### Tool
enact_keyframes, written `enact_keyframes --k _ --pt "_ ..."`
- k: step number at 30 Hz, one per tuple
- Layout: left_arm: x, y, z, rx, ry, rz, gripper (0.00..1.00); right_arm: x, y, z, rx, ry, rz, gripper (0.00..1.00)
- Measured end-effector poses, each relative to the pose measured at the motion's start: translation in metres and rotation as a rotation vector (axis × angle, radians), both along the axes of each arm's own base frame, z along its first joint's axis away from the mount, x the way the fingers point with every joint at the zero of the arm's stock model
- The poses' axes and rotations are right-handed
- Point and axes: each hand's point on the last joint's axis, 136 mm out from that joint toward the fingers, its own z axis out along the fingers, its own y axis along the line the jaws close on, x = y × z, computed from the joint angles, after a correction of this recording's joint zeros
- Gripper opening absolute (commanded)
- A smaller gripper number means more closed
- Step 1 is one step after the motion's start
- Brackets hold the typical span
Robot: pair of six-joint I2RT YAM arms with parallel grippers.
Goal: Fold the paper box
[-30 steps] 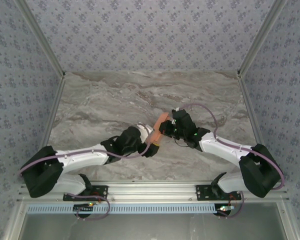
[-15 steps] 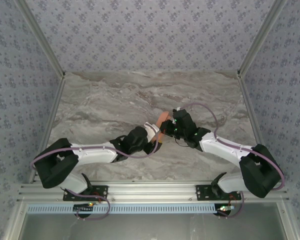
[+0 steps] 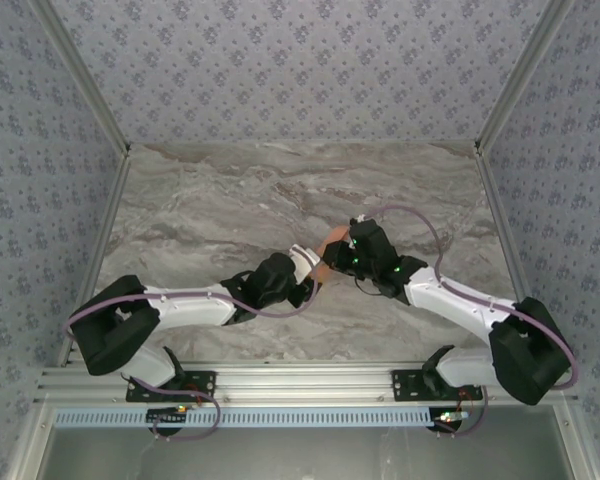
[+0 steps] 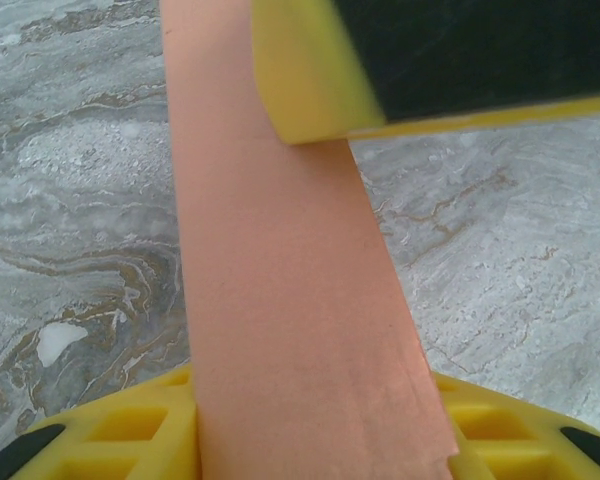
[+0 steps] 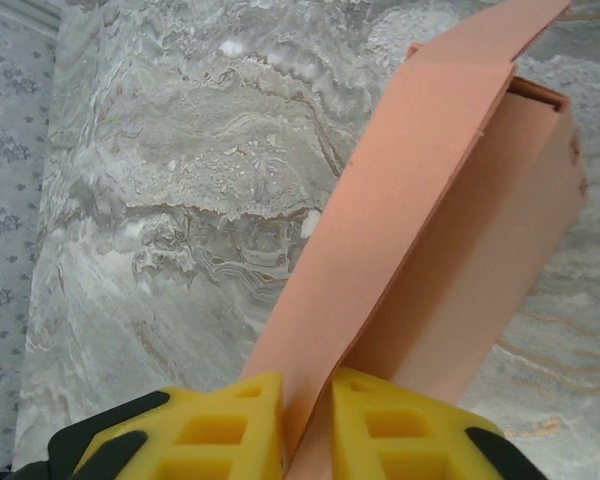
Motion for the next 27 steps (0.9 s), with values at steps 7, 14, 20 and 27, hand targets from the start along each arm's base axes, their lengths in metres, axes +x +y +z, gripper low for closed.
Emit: enact_keyframes --k 7,14,20,27 --pt "0.006 0.019 0.007 -0.004 0.007 -0.029 0.37 -0.008 -0.012 0.041 -0.099 -0.144 0.108 0.47" --pt "0.013 0.042 0.026 -0.041 0.024 -0.091 0.34 0.001 -0.033 0.081 -0.280 -0.337 0.246 0.52" --pt "0.006 0.055 0.038 -0.045 0.025 -0.200 0.33 0.008 -0.043 0.077 -0.432 -0.419 0.358 0.53" --pt "0.014 0.055 0.058 -0.051 0.017 -0.349 0.37 0.008 -0.047 0.075 -0.549 -0.488 0.444 0.53"
